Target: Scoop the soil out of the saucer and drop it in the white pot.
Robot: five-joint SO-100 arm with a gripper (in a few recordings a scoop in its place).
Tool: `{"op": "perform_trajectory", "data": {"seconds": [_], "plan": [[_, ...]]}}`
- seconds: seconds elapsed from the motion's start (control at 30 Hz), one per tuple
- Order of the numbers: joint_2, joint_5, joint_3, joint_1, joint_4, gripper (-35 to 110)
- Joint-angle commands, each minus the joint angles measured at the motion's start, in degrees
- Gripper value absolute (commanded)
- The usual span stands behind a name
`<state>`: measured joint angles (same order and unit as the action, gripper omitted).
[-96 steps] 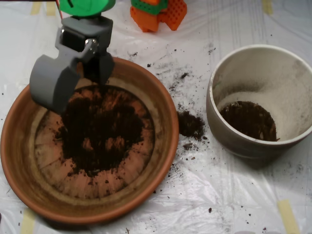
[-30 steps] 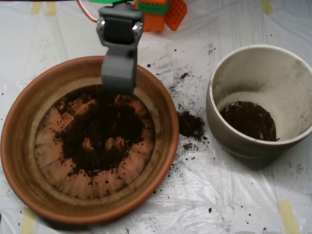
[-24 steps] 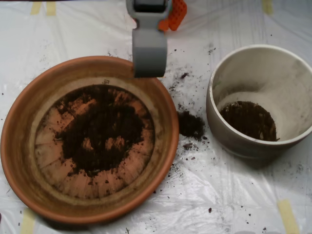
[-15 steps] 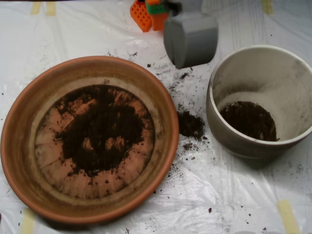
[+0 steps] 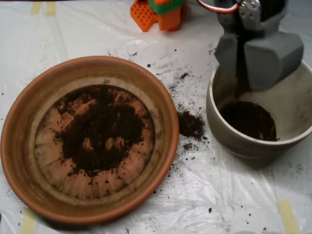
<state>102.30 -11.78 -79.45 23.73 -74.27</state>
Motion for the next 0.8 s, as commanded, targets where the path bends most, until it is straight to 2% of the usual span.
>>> {"op": "perform_trajectory", "data": {"seconds": [0.0,0.13,0.43,0.77], "plan": [[0.62,-1.14,6.77,2.29,-1.85,25],[0.09,-1.41,7.29,2.64,-3.34,31],[0.35,-1.67,6.15,1.85,-3.96,31],[10.46,7.21,3.52,-5.27,1.49,40]]}}
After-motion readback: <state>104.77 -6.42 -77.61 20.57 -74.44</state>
